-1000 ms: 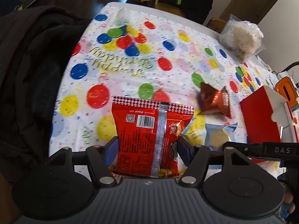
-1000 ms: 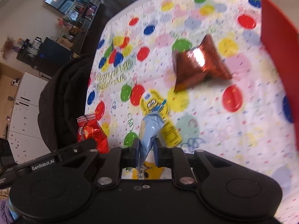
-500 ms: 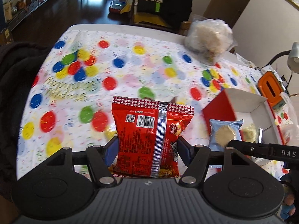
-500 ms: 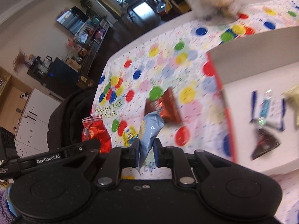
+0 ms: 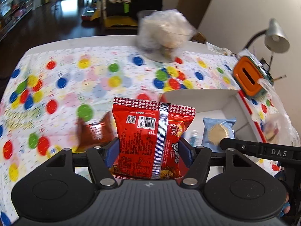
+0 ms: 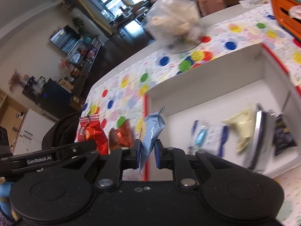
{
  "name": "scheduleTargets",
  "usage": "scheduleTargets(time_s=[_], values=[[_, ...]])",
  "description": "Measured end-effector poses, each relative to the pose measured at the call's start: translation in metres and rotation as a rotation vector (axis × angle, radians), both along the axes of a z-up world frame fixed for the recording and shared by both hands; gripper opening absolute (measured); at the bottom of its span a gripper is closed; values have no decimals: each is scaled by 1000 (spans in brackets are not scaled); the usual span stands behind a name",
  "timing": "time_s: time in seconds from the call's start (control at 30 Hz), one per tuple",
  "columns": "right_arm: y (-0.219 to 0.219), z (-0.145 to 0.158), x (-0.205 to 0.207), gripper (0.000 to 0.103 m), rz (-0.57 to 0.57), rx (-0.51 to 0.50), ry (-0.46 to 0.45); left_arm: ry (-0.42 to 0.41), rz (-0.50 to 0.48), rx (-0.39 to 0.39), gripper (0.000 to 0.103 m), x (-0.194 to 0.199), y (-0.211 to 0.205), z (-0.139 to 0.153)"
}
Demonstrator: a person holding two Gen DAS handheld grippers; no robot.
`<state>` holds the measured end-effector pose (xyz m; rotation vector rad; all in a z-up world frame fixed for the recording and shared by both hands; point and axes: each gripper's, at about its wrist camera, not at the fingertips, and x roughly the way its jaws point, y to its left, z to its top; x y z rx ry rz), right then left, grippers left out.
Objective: Organize snacks
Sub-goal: 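Carry the red snack bag and blue cookie packet with both tools over the box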
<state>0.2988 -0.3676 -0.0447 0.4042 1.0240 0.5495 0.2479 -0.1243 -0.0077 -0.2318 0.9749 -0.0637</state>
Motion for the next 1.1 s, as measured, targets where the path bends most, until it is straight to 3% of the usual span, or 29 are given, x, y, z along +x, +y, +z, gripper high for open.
scheduleTargets(time_s=[0.53,0.63,0.97,1.1], values=[[-82,-28,39,14,-125,-82,39,74,-184,64,65,69,-104,-9],[-92,-33,46,14,-136,-103,47,79,-218,104,65,80,-122,-14],[-96,-54,66,14,-96,-149,83,202,-254,134,65,113,-149,-60],[-95,-56,66,14,-78,-155,82,229,-265,158,59,115,-155,-71]])
